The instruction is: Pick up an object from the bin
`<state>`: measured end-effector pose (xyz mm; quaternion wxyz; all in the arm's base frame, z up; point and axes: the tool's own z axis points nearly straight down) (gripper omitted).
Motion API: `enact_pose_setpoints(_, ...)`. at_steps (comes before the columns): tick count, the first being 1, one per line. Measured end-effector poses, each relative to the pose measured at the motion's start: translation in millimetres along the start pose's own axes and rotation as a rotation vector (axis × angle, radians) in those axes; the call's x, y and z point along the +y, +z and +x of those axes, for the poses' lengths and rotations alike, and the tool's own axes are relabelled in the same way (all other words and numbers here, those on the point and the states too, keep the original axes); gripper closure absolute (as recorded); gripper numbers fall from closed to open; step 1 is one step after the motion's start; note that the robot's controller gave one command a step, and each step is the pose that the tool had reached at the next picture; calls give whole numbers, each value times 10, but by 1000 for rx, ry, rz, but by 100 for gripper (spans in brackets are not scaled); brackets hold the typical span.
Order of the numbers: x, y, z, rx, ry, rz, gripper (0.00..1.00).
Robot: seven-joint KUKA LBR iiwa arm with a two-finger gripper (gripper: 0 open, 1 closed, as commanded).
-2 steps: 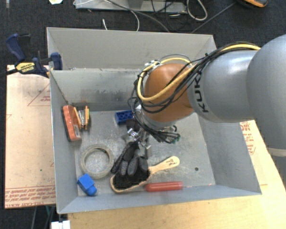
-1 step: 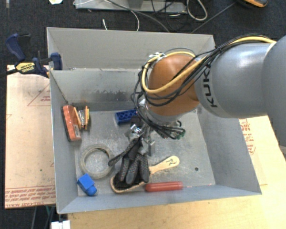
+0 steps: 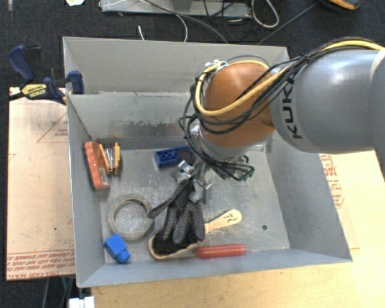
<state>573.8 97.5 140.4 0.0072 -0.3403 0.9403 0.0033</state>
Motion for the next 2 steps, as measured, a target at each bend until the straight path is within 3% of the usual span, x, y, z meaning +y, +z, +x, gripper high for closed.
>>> enact_pose_setpoints(2, 1, -502, -13, -2, 1, 0, 100)
